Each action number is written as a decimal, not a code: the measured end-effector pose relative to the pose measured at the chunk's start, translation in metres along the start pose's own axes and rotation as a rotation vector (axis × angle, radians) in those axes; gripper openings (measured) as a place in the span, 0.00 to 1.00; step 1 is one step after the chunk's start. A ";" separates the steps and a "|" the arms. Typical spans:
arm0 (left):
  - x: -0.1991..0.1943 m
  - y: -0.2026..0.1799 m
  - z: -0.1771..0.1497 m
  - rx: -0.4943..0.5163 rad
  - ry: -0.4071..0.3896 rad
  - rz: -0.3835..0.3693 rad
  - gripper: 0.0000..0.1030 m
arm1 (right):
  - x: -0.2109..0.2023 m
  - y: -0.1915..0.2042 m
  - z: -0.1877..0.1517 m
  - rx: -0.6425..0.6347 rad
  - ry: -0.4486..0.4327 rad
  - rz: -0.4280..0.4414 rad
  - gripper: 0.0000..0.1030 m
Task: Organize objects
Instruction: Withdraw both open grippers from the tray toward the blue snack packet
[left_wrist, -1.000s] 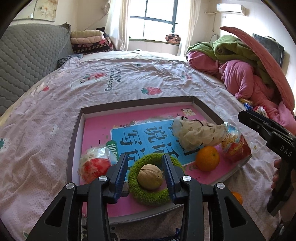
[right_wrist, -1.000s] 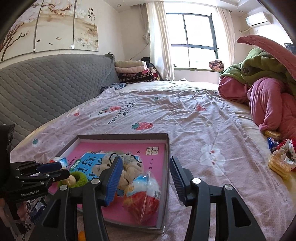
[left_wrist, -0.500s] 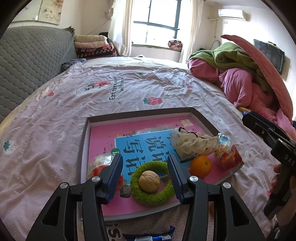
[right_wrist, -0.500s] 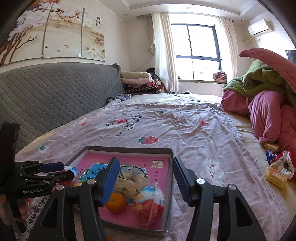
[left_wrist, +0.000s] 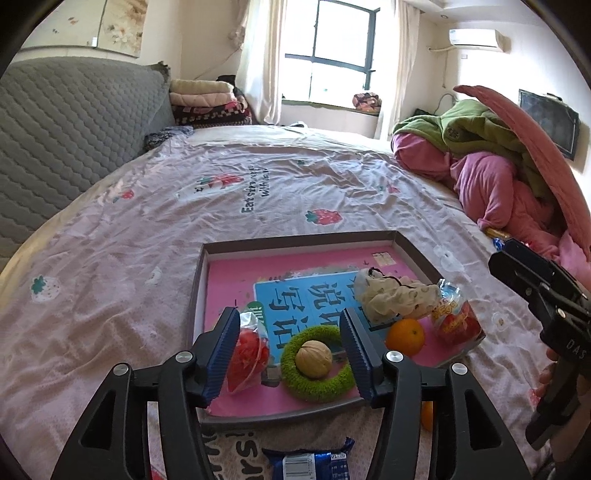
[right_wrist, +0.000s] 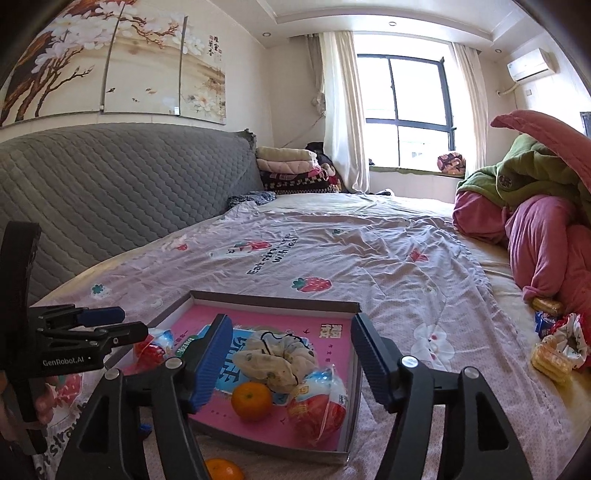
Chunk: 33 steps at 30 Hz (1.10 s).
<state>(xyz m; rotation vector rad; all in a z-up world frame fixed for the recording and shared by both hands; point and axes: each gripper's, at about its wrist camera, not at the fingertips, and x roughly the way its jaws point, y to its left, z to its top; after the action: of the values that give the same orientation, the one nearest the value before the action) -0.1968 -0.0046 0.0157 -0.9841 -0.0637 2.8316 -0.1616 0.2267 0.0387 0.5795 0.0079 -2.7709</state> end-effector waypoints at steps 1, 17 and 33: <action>-0.001 0.000 -0.001 -0.002 0.001 0.000 0.56 | -0.002 0.002 0.000 -0.006 -0.001 0.003 0.66; -0.028 0.002 -0.015 0.012 -0.024 0.047 0.58 | -0.027 0.014 -0.021 0.013 0.018 0.032 0.71; -0.051 0.001 -0.055 0.009 0.014 0.065 0.58 | -0.048 0.031 -0.051 -0.008 0.076 0.017 0.72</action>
<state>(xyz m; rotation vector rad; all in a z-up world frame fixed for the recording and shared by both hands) -0.1236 -0.0134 0.0038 -1.0221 -0.0183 2.8811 -0.0908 0.2151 0.0124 0.6790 0.0301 -2.7296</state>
